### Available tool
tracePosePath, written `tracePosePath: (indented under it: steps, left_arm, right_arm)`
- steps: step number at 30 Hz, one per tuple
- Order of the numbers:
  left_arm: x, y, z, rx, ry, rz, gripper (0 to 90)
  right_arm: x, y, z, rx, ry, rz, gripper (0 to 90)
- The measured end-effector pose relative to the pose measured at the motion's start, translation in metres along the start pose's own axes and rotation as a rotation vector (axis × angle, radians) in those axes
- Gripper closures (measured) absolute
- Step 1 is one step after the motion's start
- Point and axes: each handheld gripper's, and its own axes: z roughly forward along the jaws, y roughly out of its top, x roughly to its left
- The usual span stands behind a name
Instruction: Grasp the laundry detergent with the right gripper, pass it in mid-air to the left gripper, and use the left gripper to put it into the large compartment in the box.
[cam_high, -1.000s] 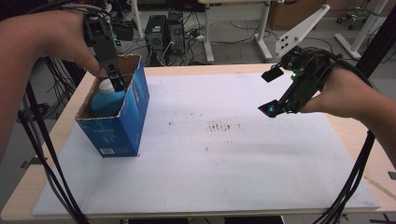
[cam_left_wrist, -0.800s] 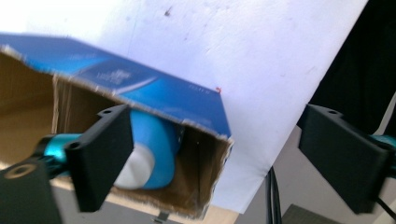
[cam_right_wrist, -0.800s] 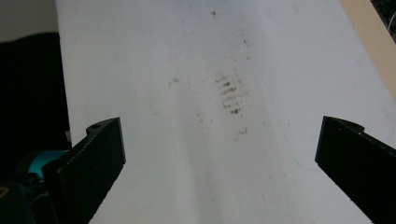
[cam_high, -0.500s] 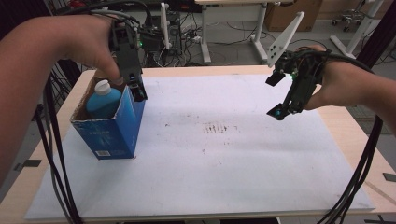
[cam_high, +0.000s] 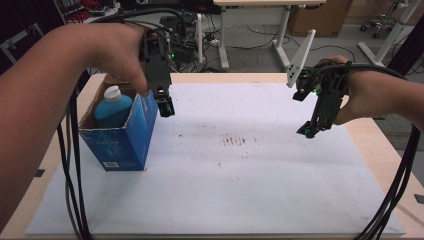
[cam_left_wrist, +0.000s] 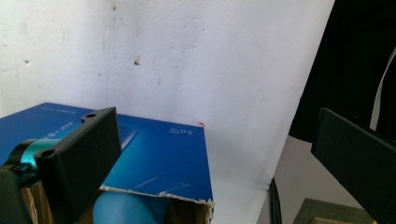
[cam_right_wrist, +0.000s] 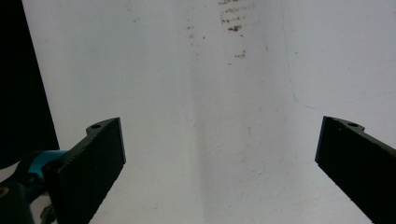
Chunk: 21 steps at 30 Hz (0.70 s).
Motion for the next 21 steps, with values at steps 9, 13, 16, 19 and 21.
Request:
tracePosePath:
  steps: [9, 13, 16, 19, 21]
  left_arm:
    - [-0.002, 0.008, 0.000, 0.000, -0.002, 0.014, 1.7]
    - [-0.003, 0.012, 0.000, 0.004, -0.002, 0.021, 1.7]
    - [-0.003, 0.013, -0.002, -0.002, -0.001, 0.022, 1.7]
    - [-0.003, 0.014, -0.002, -0.003, -0.003, 0.021, 1.7]
    - [-0.003, 0.015, -0.002, 0.000, -0.001, 0.026, 1.7]
  right_arm:
    - [-0.002, 0.000, 0.004, 0.024, 0.004, -0.007, 0.6]
    - [-0.003, 0.000, 0.004, 0.021, 0.003, -0.011, 0.6]
    - [-0.003, 0.000, 0.004, 0.015, 0.003, -0.009, 0.6]
    - [-0.003, 0.000, 0.004, 0.017, 0.004, -0.009, 0.6]
    - [-0.003, 0.000, 0.003, 0.016, 0.005, -0.010, 0.6]
